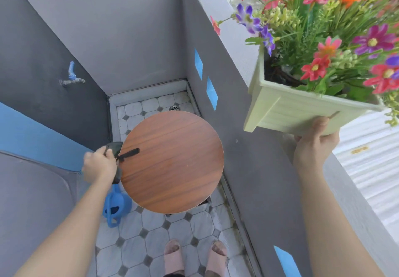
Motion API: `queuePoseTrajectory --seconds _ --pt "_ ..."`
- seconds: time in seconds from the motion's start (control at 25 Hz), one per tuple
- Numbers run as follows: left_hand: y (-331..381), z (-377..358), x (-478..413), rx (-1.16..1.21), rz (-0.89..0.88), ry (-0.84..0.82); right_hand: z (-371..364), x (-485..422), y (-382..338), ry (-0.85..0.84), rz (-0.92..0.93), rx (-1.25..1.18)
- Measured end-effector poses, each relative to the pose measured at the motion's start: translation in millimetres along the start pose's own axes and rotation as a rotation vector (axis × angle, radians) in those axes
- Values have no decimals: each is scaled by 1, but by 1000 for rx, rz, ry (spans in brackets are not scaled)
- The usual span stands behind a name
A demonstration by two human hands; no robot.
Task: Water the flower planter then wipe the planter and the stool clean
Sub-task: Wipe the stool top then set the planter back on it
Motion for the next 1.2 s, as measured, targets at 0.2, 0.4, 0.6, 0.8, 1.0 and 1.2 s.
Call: queuePoseTrajectory --seconds 0.2,0.4,0.6,0.8,1.0,1.2 --pt "-7 -7 6 132 -116 -88 -7 5 -8 -52 73 -69" --pt "-18 -16 10 251 -21 -130 -38 27 -18 -88 68 -42" --pt "-25 9 26 168 89 27 -90 78 -14 -153 54 -97" --pt "-25 -18 18 399 110 -179 -128 141 20 -242 31 -66" --pt "-27 -38 22 720 73 -304 -143 181 52 -298 26 8" --pt "-29 -37 22 784 20 -308 -150 199 73 -311 57 -50"
Point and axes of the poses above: each hand's wrist, its own x-axis away from the middle knuckle, its own z-axis out of the back of the hand, y = z × x, the point moved 10 cm from there along -x, towards the middle knuckle, and after that the axes turned 2 degrees about x, right-handed, at the moved point
